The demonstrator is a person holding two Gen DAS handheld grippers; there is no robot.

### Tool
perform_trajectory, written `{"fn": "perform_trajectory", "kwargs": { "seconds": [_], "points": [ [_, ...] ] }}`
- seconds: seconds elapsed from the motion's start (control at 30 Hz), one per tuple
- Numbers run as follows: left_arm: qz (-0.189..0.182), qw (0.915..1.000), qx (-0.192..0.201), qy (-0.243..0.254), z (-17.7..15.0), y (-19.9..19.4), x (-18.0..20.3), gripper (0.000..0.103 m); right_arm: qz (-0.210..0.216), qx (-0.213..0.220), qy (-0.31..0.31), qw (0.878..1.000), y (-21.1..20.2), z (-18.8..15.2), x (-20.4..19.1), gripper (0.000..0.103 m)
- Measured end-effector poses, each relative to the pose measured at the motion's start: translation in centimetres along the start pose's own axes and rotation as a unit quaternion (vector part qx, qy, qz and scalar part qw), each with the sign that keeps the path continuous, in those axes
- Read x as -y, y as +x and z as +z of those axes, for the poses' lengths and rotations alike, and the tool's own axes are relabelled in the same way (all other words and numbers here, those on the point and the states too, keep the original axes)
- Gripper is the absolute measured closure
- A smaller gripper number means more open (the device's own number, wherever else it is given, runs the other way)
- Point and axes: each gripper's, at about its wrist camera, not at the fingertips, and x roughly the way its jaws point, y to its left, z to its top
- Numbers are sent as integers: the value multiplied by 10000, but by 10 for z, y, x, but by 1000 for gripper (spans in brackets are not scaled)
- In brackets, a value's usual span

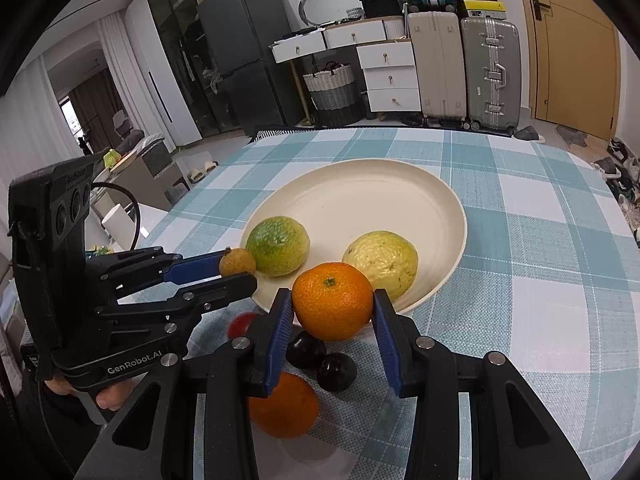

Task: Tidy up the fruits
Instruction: 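Lower both held fruits onto the cream plate and open both tools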

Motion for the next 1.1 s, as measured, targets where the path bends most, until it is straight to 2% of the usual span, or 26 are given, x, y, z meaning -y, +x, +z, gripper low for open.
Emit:
{"fn": "perform_trajectory", "kwargs": {
  "seconds": [0.8,1.1],
  "points": [
    [51,10000,10,-21,15,26,-5,78,-319,118,74,9994,20,9,20,62],
    [62,9997,-14,-219,16,30,-14,78,-351,193,138,9991,23,11,24,62]
  ]
}}
